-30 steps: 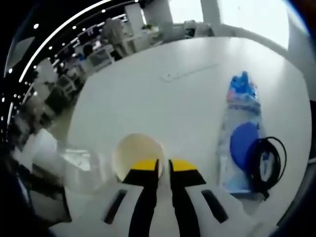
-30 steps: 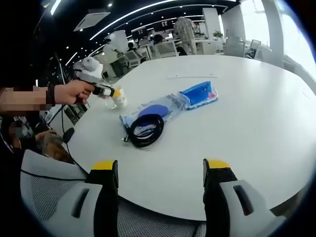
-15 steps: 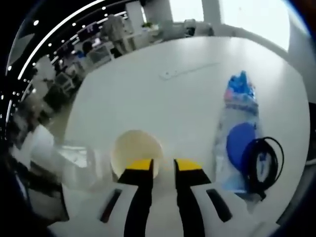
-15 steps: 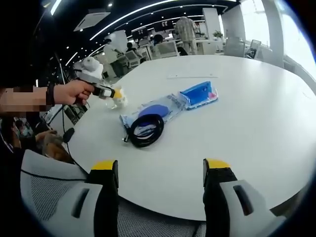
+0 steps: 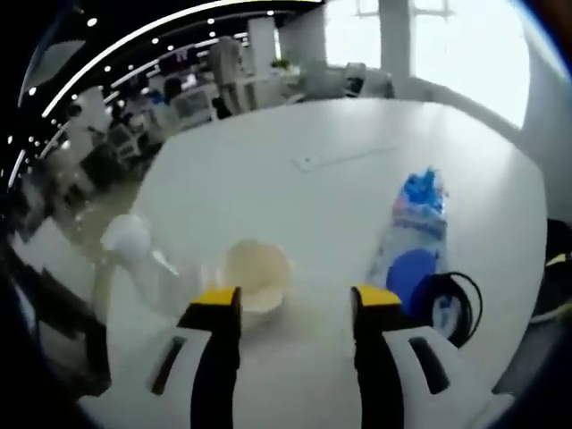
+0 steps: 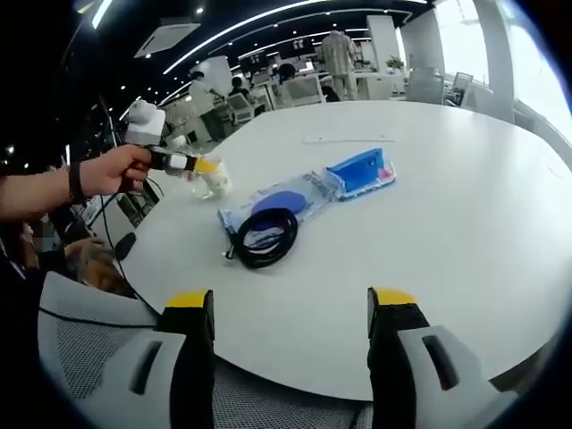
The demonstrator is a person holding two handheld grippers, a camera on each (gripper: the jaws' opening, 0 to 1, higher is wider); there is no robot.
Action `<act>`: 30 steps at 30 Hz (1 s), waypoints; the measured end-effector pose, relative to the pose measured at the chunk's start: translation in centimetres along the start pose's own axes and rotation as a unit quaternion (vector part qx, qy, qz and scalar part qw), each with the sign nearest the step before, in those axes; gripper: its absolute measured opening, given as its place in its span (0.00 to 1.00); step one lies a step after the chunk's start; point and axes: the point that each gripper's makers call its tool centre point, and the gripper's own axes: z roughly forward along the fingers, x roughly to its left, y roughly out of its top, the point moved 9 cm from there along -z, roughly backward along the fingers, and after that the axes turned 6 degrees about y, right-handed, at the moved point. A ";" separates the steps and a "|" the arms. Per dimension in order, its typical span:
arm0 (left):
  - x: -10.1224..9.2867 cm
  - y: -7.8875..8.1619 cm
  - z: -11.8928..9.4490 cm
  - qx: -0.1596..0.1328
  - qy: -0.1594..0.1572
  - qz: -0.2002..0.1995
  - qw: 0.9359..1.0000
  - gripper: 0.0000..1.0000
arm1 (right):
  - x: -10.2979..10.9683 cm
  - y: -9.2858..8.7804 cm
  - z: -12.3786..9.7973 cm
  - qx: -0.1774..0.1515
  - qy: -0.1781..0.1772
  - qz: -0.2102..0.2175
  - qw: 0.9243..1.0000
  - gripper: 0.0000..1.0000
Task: Arrange the tabletop items into an orderly group along one side of the table until the central work area is clear of visible clutter.
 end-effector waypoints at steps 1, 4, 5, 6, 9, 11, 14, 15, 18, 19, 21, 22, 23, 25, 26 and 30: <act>-0.1 -0.5 -0.5 -0.001 -0.007 -0.012 1.000 0.51 | 0.0 0.0 0.0 -0.001 0.001 0.000 1.000 0.69; 0.0 -1.8 -1.5 0.006 -0.013 -0.037 0.999 0.54 | 0.1 0.0 0.0 0.000 0.003 0.000 1.000 0.70; -0.1 -2.2 -1.8 0.010 -0.014 -0.040 0.999 0.54 | 0.1 0.0 0.1 0.000 0.004 0.000 1.000 0.70; -0.1 -2.8 -2.1 0.016 -0.016 -0.046 0.999 0.55 | 0.1 0.0 0.1 0.000 0.006 0.000 1.000 0.70; -0.3 -4.0 -2.9 0.022 -0.022 -0.052 0.998 0.57 | 0.3 0.0 0.1 0.001 0.009 -0.001 1.000 0.69; -0.5 -4.8 -3.5 0.027 -0.026 -0.059 0.998 0.59 | 0.4 0.0 0.2 0.001 0.011 -0.001 1.000 0.69; -0.8 -5.7 -4.3 0.032 -0.030 -0.069 0.997 0.62 | 0.4 -0.1 0.2 0.002 0.014 -0.002 1.000 0.69; -0.9 -6.0 -4.7 0.032 -0.030 -0.073 0.996 0.62 | 0.5 -0.1 0.2 0.002 0.015 -0.001 1.000 0.69; -1.1 -6.8 -5.4 0.037 -0.032 -0.082 0.995 0.67 | 0.5 -0.1 0.2 0.002 0.019 -0.001 1.000 0.69; -1.2 -7.1 -5.6 0.039 -0.034 -0.087 0.995 0.68 | 0.5 -0.1 0.3 0.002 0.020 -0.001 1.000 0.69; -1.4 -7.5 -6.2 0.040 -0.035 -0.091 0.994 0.71 | 0.6 -0.1 0.2 0.003 0.023 0.001 1.000 0.69; -1.5 -7.6 -6.3 0.040 -0.035 -0.092 0.994 0.72 | 0.6 -0.2 0.2 0.003 0.024 0.001 1.000 0.69; -1.7 -7.7 -6.5 0.040 -0.036 -0.092 0.994 0.73 | 0.6 -0.2 0.2 0.004 0.025 0.001 1.000 0.69; -1.9 -8.1 -6.9 0.041 -0.038 -0.093 0.994 0.73 | 0.7 -0.2 0.3 0.005 0.029 0.002 1.000 0.69; -1.9 -8.3 -7.0 0.042 -0.038 -0.094 0.994 0.74 | 0.7 -0.2 0.3 0.006 0.030 0.002 1.000 0.69; -2.0 -9.0 -7.2 0.046 -0.042 -0.101 0.993 0.77 | 0.9 -0.3 0.4 0.008 0.034 0.000 0.999 0.69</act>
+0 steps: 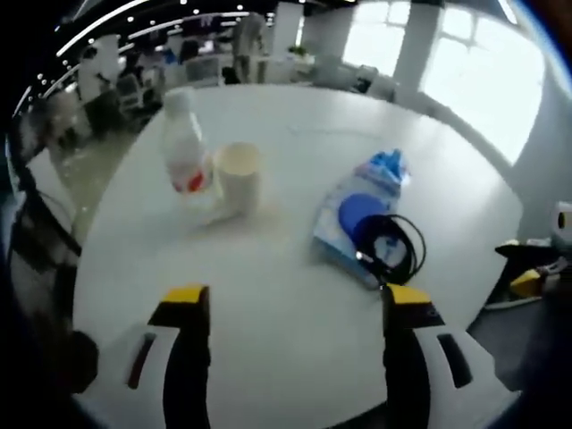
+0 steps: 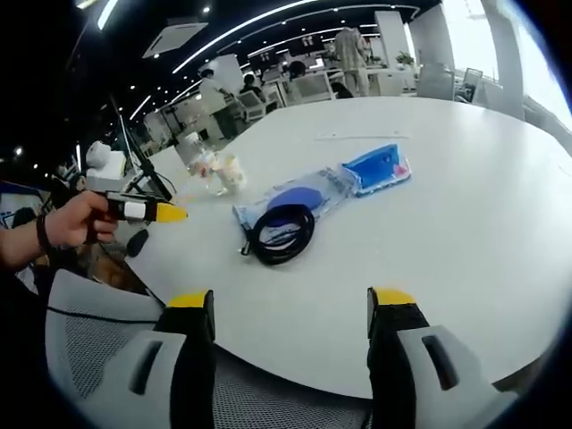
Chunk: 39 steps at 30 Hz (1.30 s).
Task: Arrange the tabletop items into an orderly group along one side of the table until the central work area is clear of visible clutter.
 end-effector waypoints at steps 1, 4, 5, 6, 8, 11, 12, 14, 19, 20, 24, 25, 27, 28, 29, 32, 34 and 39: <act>-0.1 -0.2 -0.1 0.000 -0.001 -0.001 1.000 0.77 | 0.0 0.0 0.0 0.000 0.001 -0.001 1.000 0.69; -0.4 -1.0 -0.4 0.001 -0.005 0.002 1.000 0.79 | 0.1 -0.1 0.1 0.003 0.003 -0.002 1.000 0.69; -0.5 -1.3 -0.5 -0.002 -0.011 0.006 1.000 0.80 | 0.0 -0.1 0.2 0.004 0.004 -0.002 1.000 0.69; -0.7 -1.4 -0.6 -0.015 -0.017 0.023 0.999 0.80 | 0.1 -0.1 0.2 0.004 0.005 -0.001 1.000 0.69; -1.0 -1.8 -0.9 -0.024 -0.019 0.053 0.998 0.80 | 0.1 -0.1 0.2 0.005 0.005 -0.001 1.000 0.69; -1.4 -2.4 -1.2 -0.022 -0.029 0.058 0.998 0.82 | 0.1 -0.1 0.2 0.005 0.006 0.000 1.000 0.69; -1.5 -2.7 -1.1 -0.020 -0.035 0.055 0.998 0.83 | 0.1 -0.2 0.2 0.006 0.007 -0.001 1.000 0.69; -1.6 -3.1 -1.0 -0.017 -0.040 0.048 0.998 0.83 | 0.1 -0.2 0.2 0.007 0.008 -0.002 1.000 0.69; -2.1 -4.1 -1.2 -0.011 -0.058 0.050 0.997 0.83 | 0.2 -0.2 0.2 0.012 0.007 -0.004 1.000 0.69; -2.1 -4.1 -1.2 -0.011 -0.059 0.050 0.997 0.83 | 0.2 -0.3 0.3 0.013 0.006 -0.004 1.000 0.69; -1.6 -3.8 -1.2 -0.018 -0.054 0.038 0.998 0.83 | 0.3 -0.5 0.5 0.022 0.007 -0.007 1.000 0.69; -1.5 -3.8 -1.2 -0.021 -0.053 0.035 0.998 0.84 | 0.3 -0.5 0.5 0.023 0.007 -0.008 1.000 0.69; -1.6 -3.9 -1.2 -0.020 -0.057 0.033 0.998 0.84 | 0.4 -0.5 0.6 0.027 0.007 -0.010 1.000 0.69; -1.7 -4.1 -1.1 -0.017 -0.059 0.035 0.998 0.84 | 0.4 -0.6 0.6 0.028 0.007 -0.011 1.000 0.69; -1.7 -4.2 -1.1 -0.012 -0.061 0.035 0.997 0.85 | 0.4 -0.7 0.7 0.031 0.006 -0.012 0.999 0.69; -2.0 -4.2 -1.2 -0.013 -0.075 0.022 0.997 0.86 | 0.4 -0.7 0.7 0.037 0.006 -0.017 0.999 0.69; -2.2 -4.2 -1.3 -0.015 -0.078 0.028 0.996 0.86 | 0.4 -0.8 0.7 0.037 0.006 -0.016 0.999 0.69; -2.6 -4.3 -1.2 -0.011 -0.081 0.045 0.996 0.86 | 0.6 -0.9 0.9 0.047 0.007 -0.023 0.999 0.69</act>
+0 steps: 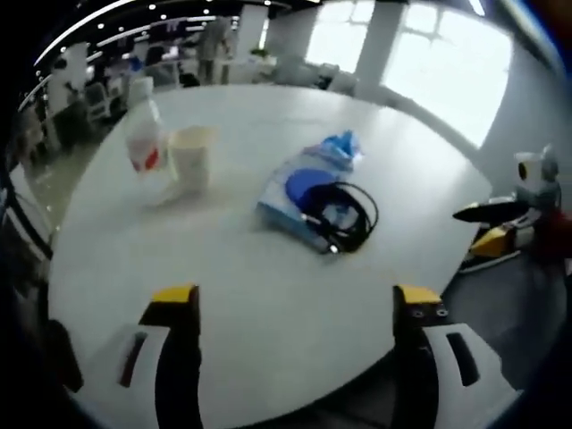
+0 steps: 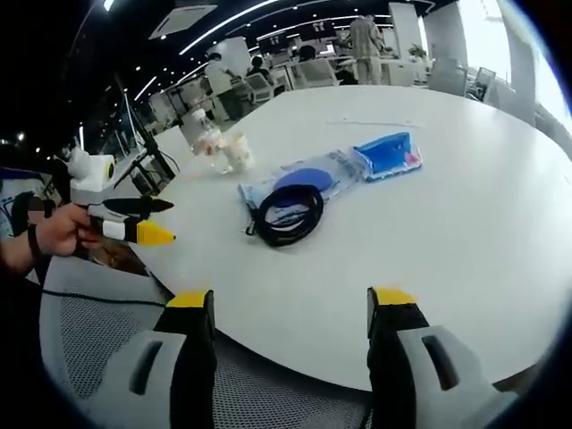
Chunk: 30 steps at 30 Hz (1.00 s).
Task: Arrange the tabletop items into an orderly group along one side of the table until the central work area is clear of visible clutter.
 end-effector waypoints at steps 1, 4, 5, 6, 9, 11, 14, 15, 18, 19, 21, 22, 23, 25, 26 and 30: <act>0.0 0.0 0.0 -0.001 -0.001 0.000 1.000 0.86 | 0.0 0.0 0.0 0.002 0.000 -0.001 1.000 0.69; 0.1 0.1 -0.1 -0.009 -0.017 -0.035 0.999 0.86 | 0.1 -0.2 0.2 0.008 0.005 -0.002 1.000 0.69; 0.2 0.1 -0.1 -0.011 -0.017 -0.036 0.999 0.86 | 0.1 -0.2 0.2 0.010 0.007 -0.002 1.000 0.69; 0.3 0.1 -0.1 -0.011 -0.016 -0.037 0.999 0.86 | 0.2 -0.3 0.3 0.011 0.009 -0.002 1.000 0.69; 0.7 0.2 -0.3 -0.016 -0.006 -0.045 0.999 0.86 | 0.3 -0.4 0.4 0.018 0.010 -0.006 1.000 0.69; 0.9 0.2 -0.3 -0.018 -0.001 -0.049 0.999 0.86 | 0.4 -0.5 0.5 0.021 0.013 -0.007 1.000 0.69; 1.2 0.0 -0.2 -0.015 0.004 -0.058 0.998 0.86 | 0.5 -0.6 0.6 0.024 0.017 -0.009 1.000 0.69; 1.4 -0.1 -0.1 -0.015 0.004 -0.060 0.998 0.86 | 0.6 -0.6 0.6 0.025 0.019 -0.008 0.999 0.69; 1.7 -0.2 -0.2 -0.013 0.011 -0.073 0.997 0.86 | 0.7 -0.7 0.7 0.029 0.022 -0.009 0.999 0.69; 1.7 -0.2 -0.2 -0.012 0.012 -0.074 0.997 0.86 | 0.7 -0.7 0.8 0.031 0.022 -0.008 0.999 0.69; 1.7 -0.2 -0.3 -0.011 0.014 -0.074 0.997 0.86 | 0.7 -0.9 0.9 0.037 0.022 -0.006 0.999 0.69; 1.7 -0.2 -0.3 -0.011 0.016 -0.073 0.997 0.86 | 0.6 -0.9 1.0 0.038 0.019 -0.009 0.999 0.68; 1.7 -0.2 -0.2 -0.011 0.016 -0.071 0.997 0.86 | 0.6 -0.8 1.0 0.039 0.013 -0.016 0.999 0.67; 1.7 -0.2 -0.2 -0.014 0.012 -0.069 0.997 0.86 | 0.6 -0.8 1.0 0.038 0.018 -0.012 0.999 0.67; 1.6 -0.1 -0.2 -0.019 0.010 -0.067 0.998 0.86 | 0.7 -0.8 1.1 0.038 0.020 -0.011 0.999 0.67; 1.9 0.5 -0.4 -0.039 0.007 -0.074 0.997 0.86 | 0.8 -0.6 1.4 0.046 0.024 -0.018 0.998 0.68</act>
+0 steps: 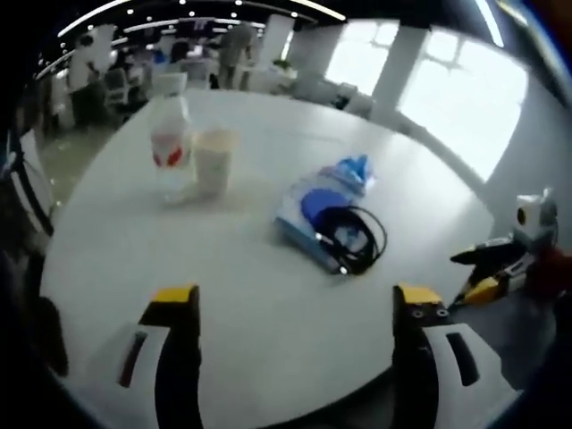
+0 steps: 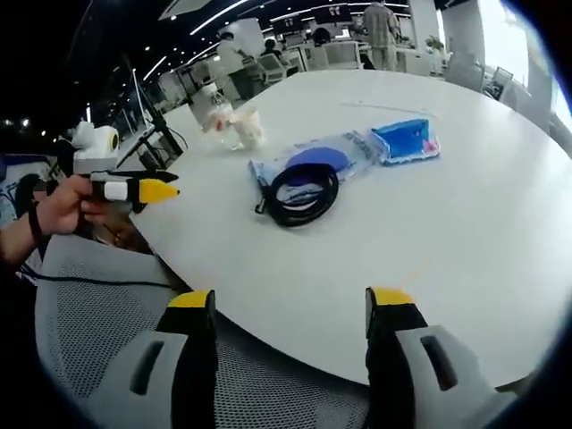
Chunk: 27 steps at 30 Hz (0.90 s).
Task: Arrange the tabletop items into an orderly group along one side of the table until the central work area is clear of visible clutter.
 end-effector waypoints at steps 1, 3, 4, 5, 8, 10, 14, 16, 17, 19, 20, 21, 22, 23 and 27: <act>0.0 0.0 0.0 -0.001 0.000 0.002 1.000 0.86 | -0.1 0.2 0.3 -0.004 0.005 0.002 1.000 0.68; -0.1 -0.1 0.2 0.004 0.003 0.014 1.000 0.86 | -0.3 0.4 1.0 0.001 0.007 0.001 1.000 0.69; -0.2 -0.2 0.3 0.010 0.005 0.020 1.000 0.86 | -0.6 0.5 1.5 0.015 0.004 -0.001 1.000 0.70; -0.3 -0.3 0.3 0.012 0.004 0.022 1.000 0.86 | -0.9 0.7 1.9 0.023 0.001 -0.003 1.000 0.71; -0.4 -0.3 0.2 0.015 0.002 0.024 1.000 0.86 | -1.4 2.6 3.0 0.006 0.005 0.001 1.000 0.71; -0.4 -0.3 0.2 0.013 0.002 0.022 1.000 0.86 | -1.7 3.6 3.5 -0.004 0.010 0.003 1.000 0.70; 0.2 -0.3 0.2 0.011 0.005 0.001 1.000 0.86 | -2.6 5.1 5.2 -0.002 0.014 -0.008 1.000 0.68; 0.5 -0.4 0.1 0.013 0.008 -0.011 1.000 0.86 | -3.2 5.8 6.0 0.001 0.014 -0.009 1.000 0.68; 0.5 -0.4 0.1 0.013 0.010 -0.013 1.000 0.86 | -3.5 6.2 6.4 0.001 0.013 -0.005 1.000 0.67; 0.6 -0.4 0.1 0.015 0.013 -0.016 1.000 0.86 | -4.0 6.7 7.0 -0.004 0.015 0.007 1.000 0.65; 0.5 -0.4 0.1 0.016 0.014 -0.016 1.000 0.86 | -4.2 6.9 7.3 -0.011 0.015 0.014 1.000 0.63; 0.5 -0.5 0.1 0.018 0.013 -0.017 1.000 0.86 | -4.7 7.3 7.7 -0.021 0.014 0.020 0.999 0.59; 0.4 -0.6 0.2 0.020 0.012 -0.015 1.000 0.86 | -5.1 7.6 8.3 -0.021 0.014 0.021 0.999 0.58; 0.3 -0.6 0.2 0.023 0.012 -0.013 1.000 0.86 | -5.2 7.8 8.6 -0.019 0.013 0.022 0.999 0.56; 0.0 -0.6 0.3 0.027 0.008 -0.005 1.000 0.86 | -6.3 8.5 10.3 0.000 0.014 0.029 0.999 0.54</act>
